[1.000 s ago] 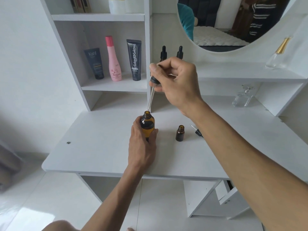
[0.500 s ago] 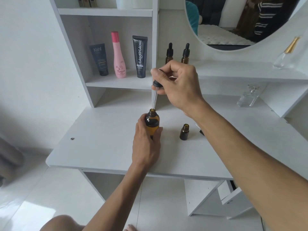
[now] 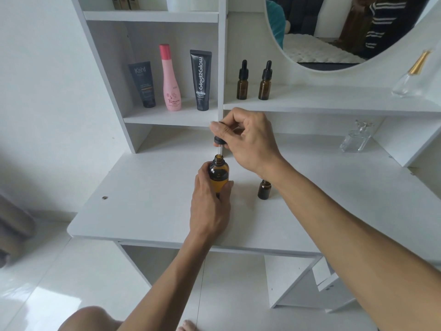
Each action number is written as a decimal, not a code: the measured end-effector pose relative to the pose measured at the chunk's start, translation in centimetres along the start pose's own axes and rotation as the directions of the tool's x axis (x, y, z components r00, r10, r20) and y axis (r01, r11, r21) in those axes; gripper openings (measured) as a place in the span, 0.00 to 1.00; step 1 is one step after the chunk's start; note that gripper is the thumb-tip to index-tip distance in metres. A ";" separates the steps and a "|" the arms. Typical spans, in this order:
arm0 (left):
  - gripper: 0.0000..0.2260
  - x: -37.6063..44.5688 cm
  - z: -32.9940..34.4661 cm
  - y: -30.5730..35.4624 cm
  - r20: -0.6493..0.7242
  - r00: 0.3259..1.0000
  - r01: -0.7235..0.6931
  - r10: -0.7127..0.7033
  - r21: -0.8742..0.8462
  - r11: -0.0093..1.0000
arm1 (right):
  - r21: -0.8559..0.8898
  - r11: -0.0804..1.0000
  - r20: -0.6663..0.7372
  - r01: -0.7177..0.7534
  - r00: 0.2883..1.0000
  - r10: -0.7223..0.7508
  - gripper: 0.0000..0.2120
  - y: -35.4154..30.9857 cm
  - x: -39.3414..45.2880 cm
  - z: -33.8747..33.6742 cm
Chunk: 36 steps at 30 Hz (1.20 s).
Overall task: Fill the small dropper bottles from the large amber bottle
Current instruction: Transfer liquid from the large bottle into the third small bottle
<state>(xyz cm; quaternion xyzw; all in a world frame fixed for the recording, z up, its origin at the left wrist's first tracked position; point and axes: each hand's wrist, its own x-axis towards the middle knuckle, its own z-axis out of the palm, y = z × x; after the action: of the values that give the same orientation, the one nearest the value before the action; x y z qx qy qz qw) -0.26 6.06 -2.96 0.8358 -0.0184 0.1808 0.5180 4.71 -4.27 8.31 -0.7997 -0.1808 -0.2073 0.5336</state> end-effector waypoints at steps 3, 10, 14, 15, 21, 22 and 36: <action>0.22 0.0 0.0 0.0 0.005 1.000 0.009 -0.009 -0.005 1.000 | -0.002 1.000 0.006 -0.011 1.000 0.011 0.12 0.4 -0.2 0.2; 0.22 -0.1 0.0 0.1 0.006 1.000 0.004 -0.004 -0.013 1.000 | 0.012 0.999 0.026 -0.038 0.999 0.038 0.12 0.7 -0.5 0.3; 0.22 0.0 0.0 0.1 0.009 1.000 0.004 -0.004 -0.016 1.000 | 0.029 0.997 0.038 -0.066 0.997 0.064 0.11 0.9 -0.6 0.3; 0.22 0.0 0.0 0.1 0.010 1.000 0.002 -0.002 -0.015 1.000 | 0.033 0.997 0.041 -0.072 0.997 0.070 0.11 1.0 -0.6 0.3; 0.21 0.0 0.0 0.0 0.010 1.000 0.003 -0.003 -0.013 1.000 | 0.085 0.991 0.028 -0.105 0.994 0.103 0.11 0.5 -0.7 0.1; 0.21 0.0 0.0 0.0 0.009 1.000 0.002 -0.002 -0.013 1.000 | 0.084 0.992 0.021 -0.099 0.995 0.097 0.11 0.3 -0.6 0.0; 0.22 0.1 0.2 -0.3 0.008 1.000 0.007 -0.007 -0.003 1.000 | 0.156 0.981 -0.041 -0.113 0.992 0.121 0.10 -1.5 0.0 -1.1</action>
<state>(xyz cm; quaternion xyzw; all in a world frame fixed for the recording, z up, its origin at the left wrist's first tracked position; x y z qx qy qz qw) -0.03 6.08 -3.29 0.8360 -0.0176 0.1754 0.5197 3.78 -4.73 9.89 -0.7600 -0.1354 -0.1810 0.6093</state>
